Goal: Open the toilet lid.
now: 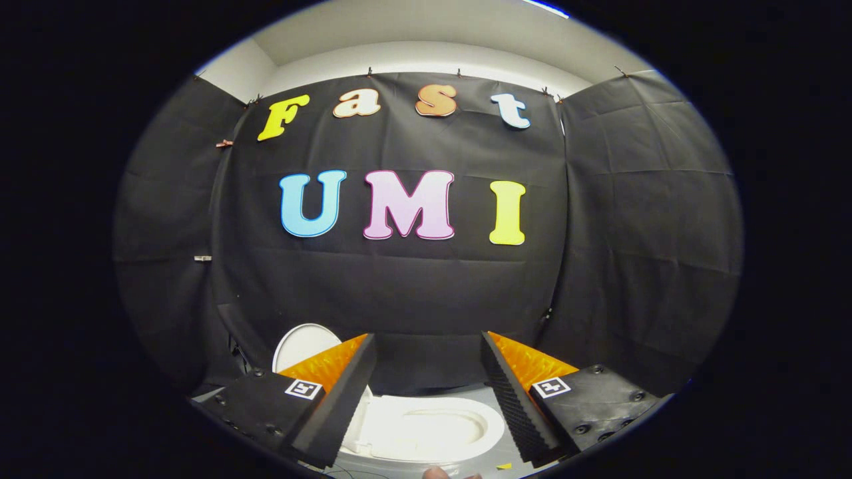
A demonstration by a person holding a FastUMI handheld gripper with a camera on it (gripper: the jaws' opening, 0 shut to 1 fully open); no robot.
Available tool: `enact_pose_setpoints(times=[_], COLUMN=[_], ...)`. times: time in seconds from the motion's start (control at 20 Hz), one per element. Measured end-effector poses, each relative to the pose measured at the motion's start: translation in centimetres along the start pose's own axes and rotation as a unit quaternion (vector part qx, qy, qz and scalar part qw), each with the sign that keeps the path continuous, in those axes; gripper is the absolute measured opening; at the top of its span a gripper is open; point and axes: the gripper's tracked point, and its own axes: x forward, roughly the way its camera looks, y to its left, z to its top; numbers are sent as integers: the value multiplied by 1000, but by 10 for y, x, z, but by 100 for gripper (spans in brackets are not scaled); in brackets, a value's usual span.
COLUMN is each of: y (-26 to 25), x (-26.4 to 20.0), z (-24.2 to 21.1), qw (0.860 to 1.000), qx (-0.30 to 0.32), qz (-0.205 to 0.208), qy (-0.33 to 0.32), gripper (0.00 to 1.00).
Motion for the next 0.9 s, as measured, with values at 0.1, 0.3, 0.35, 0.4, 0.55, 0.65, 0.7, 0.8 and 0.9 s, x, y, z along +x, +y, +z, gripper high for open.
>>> enact_pose_setpoints(times=[0.1, 0.3, 0.35, 0.4, 0.55, 0.65, 0.7, 0.8, 0.9], y=[-11, -25, -27, -30, -33, -32, -32, -29, -28], x=[-5, -18, -20, -22, -28, -30, -30, -31, -31], z=[4, 9, 13, 16, 16, 14, 11, 8, 4], qw=[1000, 1000, 1000, 999, 1000, 1000, 1000, 1000, 1000], qx=[4, 21, 23, 21, 10, 5, 2, 0, 5], qz=[0, 3, 3, 1, -1, 0, 0, 2, 3], qy=[-6, -13, -19, -24, -30, -29, -28, -23, -19], gripper=[99, 99, 99, 99, 99, 99, 99, 99, 99])
